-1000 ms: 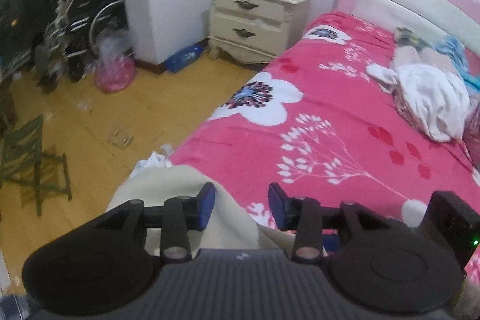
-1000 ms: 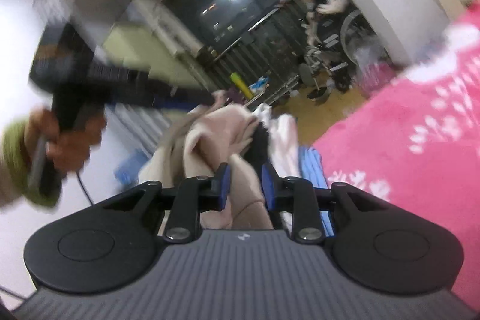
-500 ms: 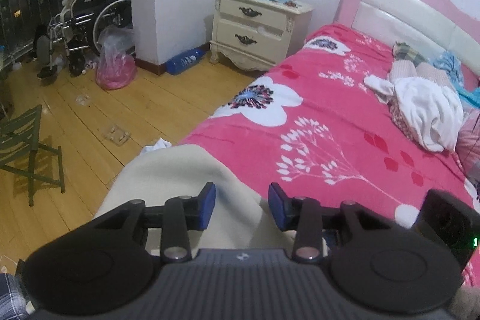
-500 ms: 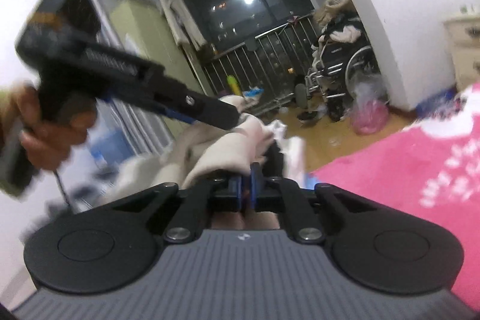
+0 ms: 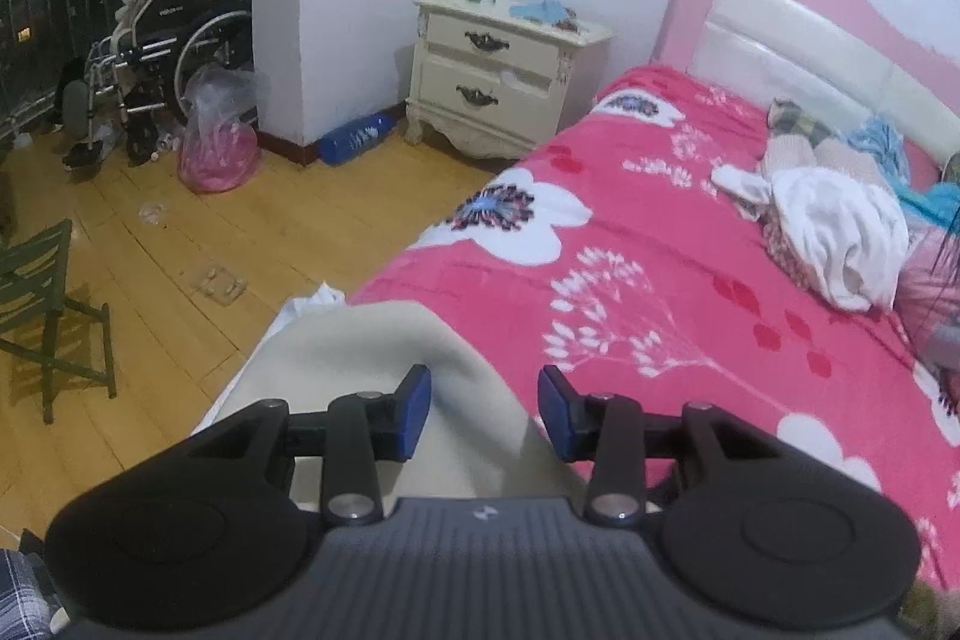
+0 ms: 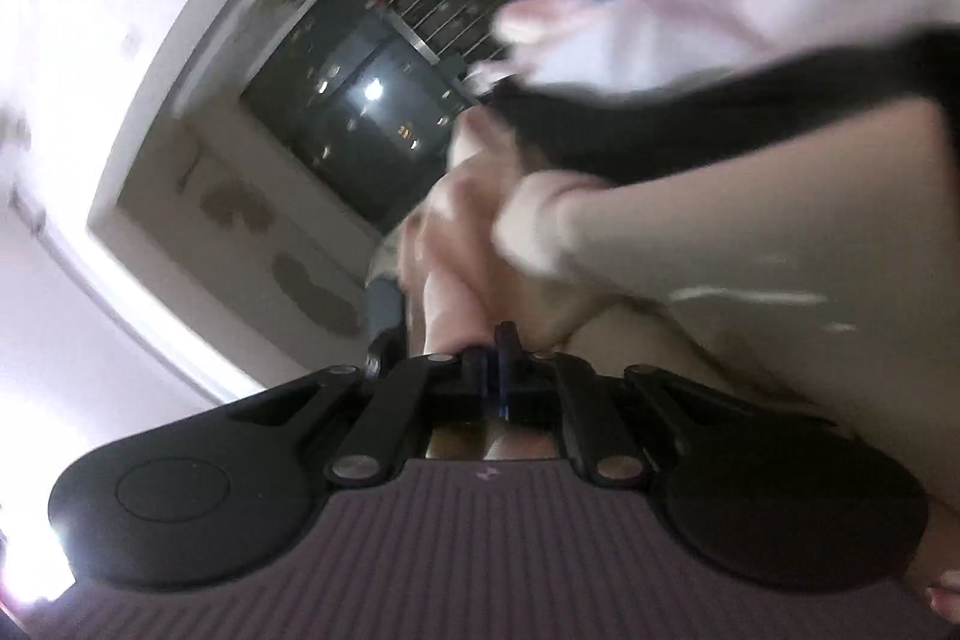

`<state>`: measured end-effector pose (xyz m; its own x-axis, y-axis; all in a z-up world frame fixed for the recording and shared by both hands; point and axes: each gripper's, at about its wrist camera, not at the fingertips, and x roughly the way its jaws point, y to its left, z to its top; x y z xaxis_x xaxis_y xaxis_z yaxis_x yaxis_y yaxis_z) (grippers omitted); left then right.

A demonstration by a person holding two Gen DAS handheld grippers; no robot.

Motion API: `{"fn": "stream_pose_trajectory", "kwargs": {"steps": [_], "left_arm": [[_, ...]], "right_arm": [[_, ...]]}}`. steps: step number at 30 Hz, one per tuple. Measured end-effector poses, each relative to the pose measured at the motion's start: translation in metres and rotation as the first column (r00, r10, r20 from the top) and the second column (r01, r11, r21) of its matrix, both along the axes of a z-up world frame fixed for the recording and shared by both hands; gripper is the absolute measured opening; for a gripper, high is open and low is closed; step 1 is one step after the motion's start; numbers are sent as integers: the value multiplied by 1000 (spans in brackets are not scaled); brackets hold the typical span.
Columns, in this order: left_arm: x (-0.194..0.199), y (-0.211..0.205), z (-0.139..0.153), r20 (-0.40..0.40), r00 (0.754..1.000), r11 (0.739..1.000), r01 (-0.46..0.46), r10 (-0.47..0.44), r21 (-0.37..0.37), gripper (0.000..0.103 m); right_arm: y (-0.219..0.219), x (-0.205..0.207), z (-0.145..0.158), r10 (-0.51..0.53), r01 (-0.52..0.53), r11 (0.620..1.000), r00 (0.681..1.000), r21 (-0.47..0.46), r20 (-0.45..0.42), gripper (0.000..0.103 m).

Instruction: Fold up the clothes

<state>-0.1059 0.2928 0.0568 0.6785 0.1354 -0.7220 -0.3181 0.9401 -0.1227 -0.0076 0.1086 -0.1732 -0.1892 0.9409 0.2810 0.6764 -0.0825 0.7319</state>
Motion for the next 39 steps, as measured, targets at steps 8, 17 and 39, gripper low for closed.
{"fn": "stream_pose_trajectory", "kwargs": {"steps": [8,17,39], "left_arm": [[16,-16,-19,-57,996,991,72,-65,113,44],[29,-17,-35,-65,995,988,80,-72,130,45],[15,7,-31,16,999,1000,28,-28,6,45]], "right_arm": [[5,12,53,127,5,974,814,-226,567,0],[-16,10,64,149,13,981,594,-195,791,12],[-36,-11,128,18,143,990,-56,-10,998,25]]}}
